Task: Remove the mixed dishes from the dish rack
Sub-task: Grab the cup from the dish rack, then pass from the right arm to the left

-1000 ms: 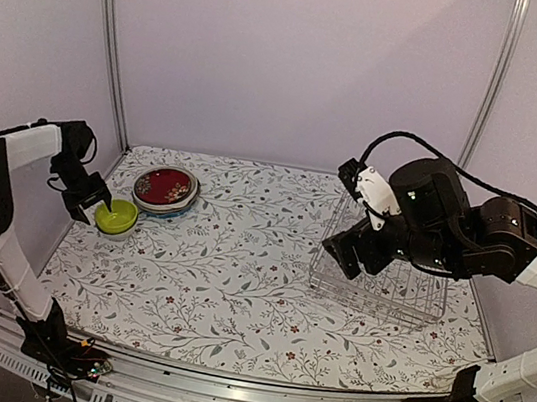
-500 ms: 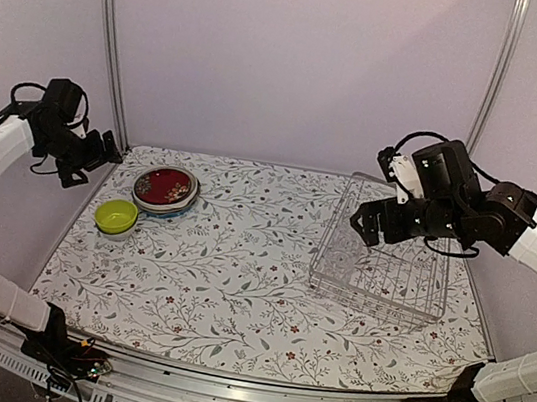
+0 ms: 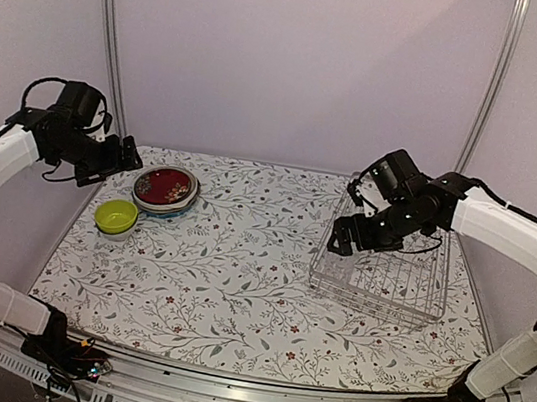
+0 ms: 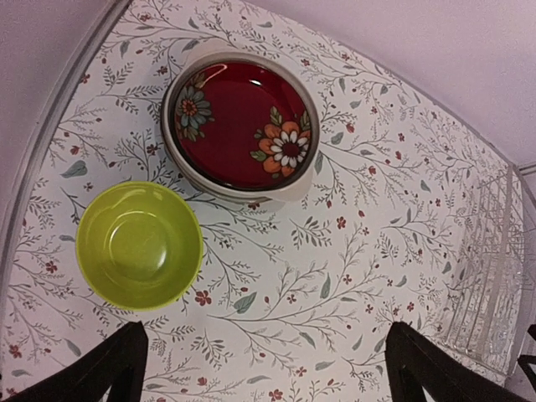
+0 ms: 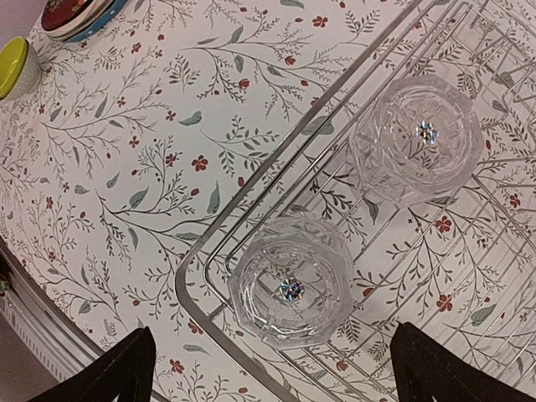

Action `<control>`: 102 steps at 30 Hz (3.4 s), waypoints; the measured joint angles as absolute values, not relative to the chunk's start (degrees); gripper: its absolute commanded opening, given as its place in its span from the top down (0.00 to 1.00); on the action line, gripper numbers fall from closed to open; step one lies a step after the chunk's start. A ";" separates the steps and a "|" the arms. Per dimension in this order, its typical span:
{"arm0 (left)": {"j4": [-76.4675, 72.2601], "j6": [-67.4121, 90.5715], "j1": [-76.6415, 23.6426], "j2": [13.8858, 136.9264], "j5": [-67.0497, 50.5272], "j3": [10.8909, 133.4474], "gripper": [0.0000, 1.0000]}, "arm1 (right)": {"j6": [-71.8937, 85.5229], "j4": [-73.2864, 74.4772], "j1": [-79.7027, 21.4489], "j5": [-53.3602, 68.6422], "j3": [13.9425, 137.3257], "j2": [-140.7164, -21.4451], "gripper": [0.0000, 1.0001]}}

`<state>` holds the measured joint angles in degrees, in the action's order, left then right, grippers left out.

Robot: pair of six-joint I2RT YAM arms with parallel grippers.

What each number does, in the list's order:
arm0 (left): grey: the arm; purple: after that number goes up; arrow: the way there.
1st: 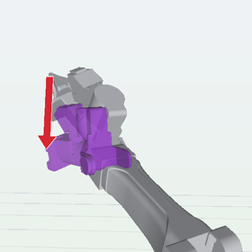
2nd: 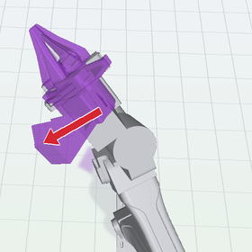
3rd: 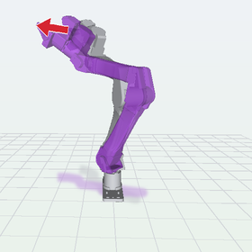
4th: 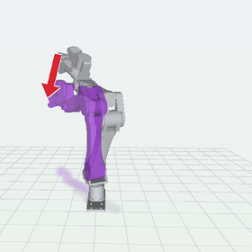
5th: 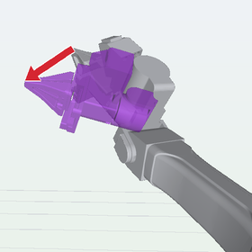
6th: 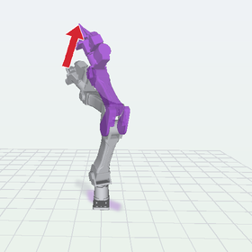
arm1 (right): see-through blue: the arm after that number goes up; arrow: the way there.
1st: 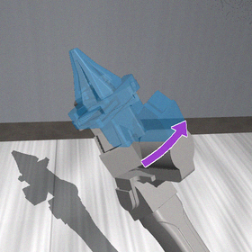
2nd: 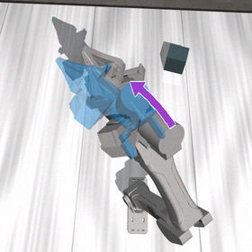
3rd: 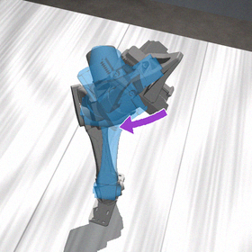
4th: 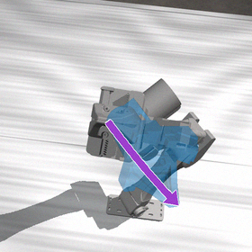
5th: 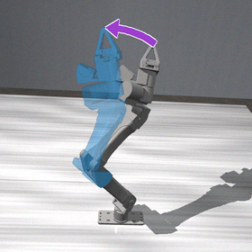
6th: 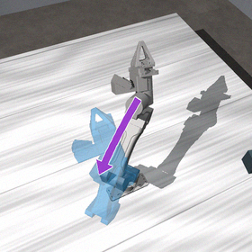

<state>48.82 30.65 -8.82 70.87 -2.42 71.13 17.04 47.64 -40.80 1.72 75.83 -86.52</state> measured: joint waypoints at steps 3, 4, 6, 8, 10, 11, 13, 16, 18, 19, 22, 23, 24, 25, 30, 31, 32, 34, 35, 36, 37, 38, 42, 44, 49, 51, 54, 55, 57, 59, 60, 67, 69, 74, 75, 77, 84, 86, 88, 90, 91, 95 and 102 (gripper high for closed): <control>48.05 30.33 -10.04 69.76 -2.00 69.63 0.01 | 16.91 48.95 -40.80 2.28 77.60 -90.28 0.02; 47.72 30.24 -10.31 69.36 -1.93 69.25 0.00 | 16.84 49.19 -40.80 2.33 78.06 -91.13 0.03; 47.18 30.15 -10.66 68.88 -1.83 68.90 0.00 | 16.64 49.84 -40.80 2.39 79.11 -92.88 0.05; 46.74 30.11 -10.85 68.79 -1.74 68.86 0.00 | 16.51 50.15 -40.80 2.50 79.99 -94.43 0.06; 46.24 30.04 -10.94 68.79 -1.76 68.84 0.01 | 16.45 50.30 -40.80 2.74 80.51 -96.14 0.07; 46.06 30.02 -10.96 68.79 -1.76 68.84 0.01 | 16.34 50.54 -40.80 2.83 80.64 -96.86 0.07; 45.76 30.02 -11.03 68.79 -1.76 68.84 0.01 | 16.08 51.05 -40.80 2.96 80.95 -98.24 0.10; 45.43 30.02 -11.20 68.79 -1.80 68.82 0.00 | 15.51 51.57 -40.80 2.92 81.01 -99.66 0.15; 44.99 30.02 -11.29 68.79 -1.87 68.71 0.00 | 15.18 51.81 -40.80 2.81 81.01 -100.31 0.19; 44.80 30.04 -11.35 68.79 -1.89 68.62 0.00 | 15.09 51.92 -40.80 2.66 81.01 -100.60 0.20; 44.40 30.06 -11.57 68.86 -1.89 68.40 0.00 | 14.90 52.16 -40.80 2.15 81.01 -101.56 0.26; 44.36 30.11 -11.66 68.90 -1.85 68.40 0.00 | 14.70 52.21 -40.80 2.07 81.01 -101.89 0.29; 44.31 30.15 -11.75 68.93 -1.76 68.40 0.00 | 14.50 52.23 -40.77 2.02 81.01 -102.21 0.33; 44.25 30.24 -11.86 68.95 -1.52 68.40 0.00 | 14.37 52.14 -40.73 1.91 81.17 -102.28 0.36; 43.64 30.92 -12.08 68.97 0.78 68.18 0.01 | 13.82 52.03 -40.32 1.61 81.32 -102.28 0.46; 43.16 31.09 -12.08 68.97 1.06 67.90 0.00 | 13.80 52.07 -40.23 1.61 81.32 -102.19 0.46; 42.59 31.18 -12.10 68.97 1.17 67.53 0.00 | 13.72 52.12 -40.18 1.63 81.32 -102.08 0.46; 41.34 31.35 -12.12 68.95 1.08 66.63 0.00 | 13.65 52.49 -40.03 1.63 81.32 -101.93 0.46; 40.58 31.44 -12.12 68.88 0.95 66.02 0.00 | 13.63 52.77 -39.94 1.63 81.32 -101.78 0.46; 39.90 31.51 -12.12 68.75 0.64 65.54 0.00 | 13.56 53.10 -39.86 1.63 81.32 -101.54 0.47; 38.87 31.53 -12.12 68.45 0.14 64.79 0.00 | 13.47 53.49 -39.77 1.65 81.34 -101.12 0.47; 38.30 31.51 -12.12 68.14 -0.56 64.38 0.00 | 13.45 53.87 -39.68 1.67 81.38 -100.55 0.47; 36.51 30.74 -12.12 67.11 -4.95 64.55 0.01 | 12.99 56.05 -39.57 1.93 83.29 -97.71 0.47; 35.68 30.20 -12.12 67.07 -6.96 64.99 0.00 | 12.60 57.01 -39.57 2.07 85.47 -96.07 0.47; 31.86 29.23 -12.12 65.63 -14.00 64.71 0.01 | 11.64 58.70 -39.57 2.44 91.18 -92.53 0.48; 29.04 29.19 -12.14 64.45 -18.13 64.27 0.00 | 11.16 59.09 -39.57 3.53 93.41 -90.98 0.49; 22.63 30.20 -12.43 63.07 -26.15 63.20 0.00 | 10.44 58.76 -39.53 7.33 96.33 -88.40 0.50; 20.80 30.59 -12.73 63.00 -28.29 62.96 0.00 | 10.33 58.33 -39.51 8.88 96.79 -87.57 0.50; 18.26 31.27 -13.74 63.18 -31.42 62.81 0.00 | 10.26 56.84 -39.51 12.45 97.34 -85.80 0.50; 15.77 31.86 -15.59 63.61 -34.30 62.81 0.00 | 10.35 54.98 -39.48 16.03 97.43 -84.23 0.50; 14.72 32.25 -16.53 63.81 -35.53 62.81 0.01 | 10.46 54.17 -39.48 17.52 97.45 -83.64 0.50; 0.82 38.33 -24.60 66.00 -42.76 61.76 0.09 | 11.88 47.22 -39.46 26.85 97.45 -80.93 0.50; -3.01 39.68 -28.01 67.90 -43.92 61.95 0.15 | 12.60 45.21 -39.48 28.93 97.45 -80.53 0.49; -6.09 40.01 -36.99 74.91 -45.82 65.28 0.32 | 14.74 39.53 -39.77 33.47 96.62 -80.09 0.49; -6.70 40.16 -38.30 76.18 -46.24 65.98 0.35 | 15.27 38.39 -39.90 34.13 96.18 -80.07 0.49; -7.66 40.32 -40.38 78.28 -47.13 67.46 0.37 | 15.97 36.51 -40.21 35.27 95.15 -80.07 0.49; -13.13 42.50 -43.83 80.73 -49.08 69.71 0.51 | 17.30 33.36 -40.49 37.39 93.65 -80.07 0.49; -15.97 43.83 -44.27 81.41 -49.69 69.82 0.56 | 17.78 32.01 -40.51 38.13 92.90 -80.07 0.49; -18.57 45.43 -44.45 82.15 -50.13 69.87 0.62 | 18.41 30.83 -40.56 38.54 91.94 -80.07 0.49; -20.99 46.87 -44.49 82.98 -50.39 69.95 0.67 | 19.11 29.69 -40.64 38.92 90.98 -80.09 0.49; -22.15 47.62 -44.53 83.37 -50.46 70.02 0.70 | 19.44 29.12 -40.75 39.18 90.50 -80.09 0.49; -24.97 50.19 -44.56 84.49 -50.50 70.04 0.90 | 20.80 26.20 -40.84 40.36 89.17 -80.07 0.47; -31.90 54.19 -44.88 84.58 -51.62 69.97 1.00 | 21.52 20.91 -40.88 42.57 88.07 -79.59 0.03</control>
